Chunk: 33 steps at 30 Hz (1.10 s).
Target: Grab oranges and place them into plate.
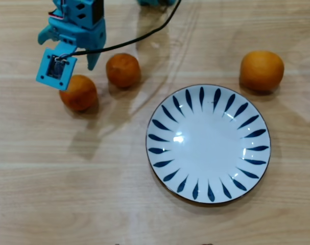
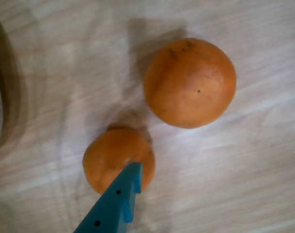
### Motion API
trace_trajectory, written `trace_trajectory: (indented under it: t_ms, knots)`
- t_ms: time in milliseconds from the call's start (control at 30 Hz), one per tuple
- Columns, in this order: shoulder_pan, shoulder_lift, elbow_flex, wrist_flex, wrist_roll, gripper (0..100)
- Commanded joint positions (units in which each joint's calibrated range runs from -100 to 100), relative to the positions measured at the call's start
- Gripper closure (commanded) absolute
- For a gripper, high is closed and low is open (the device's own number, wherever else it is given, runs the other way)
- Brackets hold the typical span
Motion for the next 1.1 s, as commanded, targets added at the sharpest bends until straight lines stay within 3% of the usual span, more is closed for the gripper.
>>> trace_trajectory:
  t_ms: [0, 200, 767, 1067]
  knots:
    - [-0.1, 0.6, -2.5, 0.5, -0.2, 54]
    - [-1.1, 4.7, -3.4, -0.1, -0.3, 54]
    - [-2.1, 13.9, 2.0, -17.8, -0.8, 54]
    - [-1.5, 15.0, 3.1, -18.5, -0.9, 54]
